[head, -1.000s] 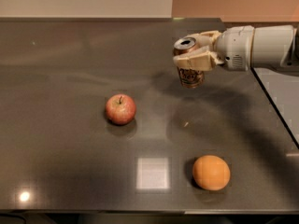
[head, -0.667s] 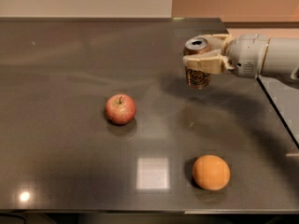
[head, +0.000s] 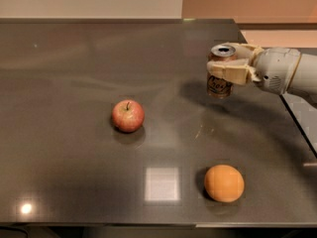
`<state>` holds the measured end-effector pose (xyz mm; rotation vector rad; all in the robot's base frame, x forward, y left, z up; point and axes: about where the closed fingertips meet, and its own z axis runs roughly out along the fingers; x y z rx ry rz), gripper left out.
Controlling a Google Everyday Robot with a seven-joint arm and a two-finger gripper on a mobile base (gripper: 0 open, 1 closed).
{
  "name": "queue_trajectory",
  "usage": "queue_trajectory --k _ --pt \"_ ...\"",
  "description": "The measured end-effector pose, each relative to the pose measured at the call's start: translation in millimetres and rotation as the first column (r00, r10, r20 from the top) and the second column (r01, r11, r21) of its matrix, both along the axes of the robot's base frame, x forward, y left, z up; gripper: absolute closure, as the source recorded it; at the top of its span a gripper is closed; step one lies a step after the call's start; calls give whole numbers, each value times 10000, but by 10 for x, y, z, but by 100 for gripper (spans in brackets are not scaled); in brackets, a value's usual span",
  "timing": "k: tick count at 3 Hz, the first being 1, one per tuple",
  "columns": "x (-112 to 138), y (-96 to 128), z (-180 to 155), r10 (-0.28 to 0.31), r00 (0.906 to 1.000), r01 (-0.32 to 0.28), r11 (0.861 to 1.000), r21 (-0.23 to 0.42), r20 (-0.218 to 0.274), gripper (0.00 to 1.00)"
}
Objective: Place orange can upright
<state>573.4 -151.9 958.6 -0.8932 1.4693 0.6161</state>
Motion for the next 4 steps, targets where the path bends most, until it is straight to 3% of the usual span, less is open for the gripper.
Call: queue_trajectory --k 2,3,4 --pt "33 -139 -166 -497 9968 520 9980 360 -629 100" --pt "35 -139 -172 -500 9967 524 9979 371 -640 100" --pt "87 -146 -260 -500 9968 528 9977 432 -627 80"
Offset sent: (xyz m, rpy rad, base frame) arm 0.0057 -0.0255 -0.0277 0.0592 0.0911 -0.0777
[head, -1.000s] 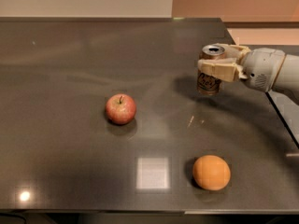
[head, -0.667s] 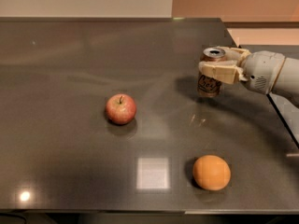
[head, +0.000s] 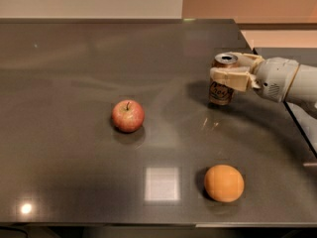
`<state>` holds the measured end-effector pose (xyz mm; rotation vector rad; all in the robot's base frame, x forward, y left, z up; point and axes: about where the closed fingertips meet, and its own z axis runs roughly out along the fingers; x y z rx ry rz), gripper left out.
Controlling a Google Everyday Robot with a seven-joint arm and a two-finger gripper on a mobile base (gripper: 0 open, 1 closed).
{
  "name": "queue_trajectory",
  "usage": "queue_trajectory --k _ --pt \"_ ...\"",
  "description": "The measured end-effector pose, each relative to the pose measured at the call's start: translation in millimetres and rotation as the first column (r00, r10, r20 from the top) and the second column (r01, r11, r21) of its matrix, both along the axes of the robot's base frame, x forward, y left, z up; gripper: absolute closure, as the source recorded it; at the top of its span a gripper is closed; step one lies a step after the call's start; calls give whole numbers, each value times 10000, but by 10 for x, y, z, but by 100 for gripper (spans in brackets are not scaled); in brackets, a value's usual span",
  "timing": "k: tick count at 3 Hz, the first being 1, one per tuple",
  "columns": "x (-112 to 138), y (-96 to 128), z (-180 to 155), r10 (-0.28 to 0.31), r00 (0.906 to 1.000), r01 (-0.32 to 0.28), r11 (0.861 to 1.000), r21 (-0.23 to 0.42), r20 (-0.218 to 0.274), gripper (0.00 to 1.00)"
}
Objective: Place orange can upright
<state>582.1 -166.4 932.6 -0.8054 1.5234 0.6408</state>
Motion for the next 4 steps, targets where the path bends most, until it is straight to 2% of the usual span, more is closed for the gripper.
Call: queue_trajectory --k 1,3,4 --pt "30 -17 -64 19 10000 -19 10000 53 19 59" --pt "27 -66 -109 145 9988 -150 9998 99 478 12" --pt "28 -40 -106 188 9987 -192 9998 94 483 0"
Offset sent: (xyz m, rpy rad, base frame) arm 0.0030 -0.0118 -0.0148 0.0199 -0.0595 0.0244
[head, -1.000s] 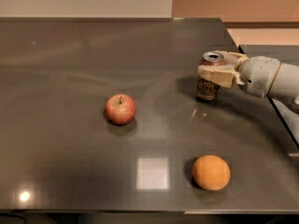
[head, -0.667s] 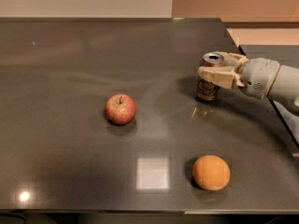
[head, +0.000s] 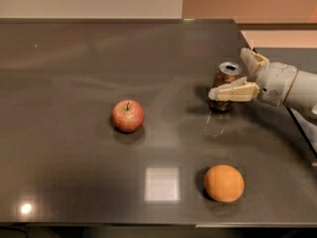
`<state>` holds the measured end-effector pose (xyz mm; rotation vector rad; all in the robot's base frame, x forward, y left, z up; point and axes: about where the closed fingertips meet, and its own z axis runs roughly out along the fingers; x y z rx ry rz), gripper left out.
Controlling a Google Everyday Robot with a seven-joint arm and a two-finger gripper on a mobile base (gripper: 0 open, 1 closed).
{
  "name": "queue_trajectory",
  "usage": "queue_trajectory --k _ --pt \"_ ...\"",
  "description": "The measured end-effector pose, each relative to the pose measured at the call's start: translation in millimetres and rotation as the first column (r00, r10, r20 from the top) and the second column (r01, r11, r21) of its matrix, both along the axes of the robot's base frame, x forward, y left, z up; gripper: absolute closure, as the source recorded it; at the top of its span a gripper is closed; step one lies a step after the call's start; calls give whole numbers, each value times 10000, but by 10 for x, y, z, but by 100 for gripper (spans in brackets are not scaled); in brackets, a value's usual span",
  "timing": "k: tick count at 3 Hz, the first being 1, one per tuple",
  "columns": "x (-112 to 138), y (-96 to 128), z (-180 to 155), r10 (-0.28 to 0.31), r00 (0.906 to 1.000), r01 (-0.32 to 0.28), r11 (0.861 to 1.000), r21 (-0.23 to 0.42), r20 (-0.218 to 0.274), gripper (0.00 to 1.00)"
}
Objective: Place orange can upright
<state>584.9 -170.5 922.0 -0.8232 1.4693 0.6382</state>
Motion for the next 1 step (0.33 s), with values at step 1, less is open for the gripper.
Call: queue_trajectory --k 1 --pt "0 1 0 2 10000 -2 10000 0 0 0"
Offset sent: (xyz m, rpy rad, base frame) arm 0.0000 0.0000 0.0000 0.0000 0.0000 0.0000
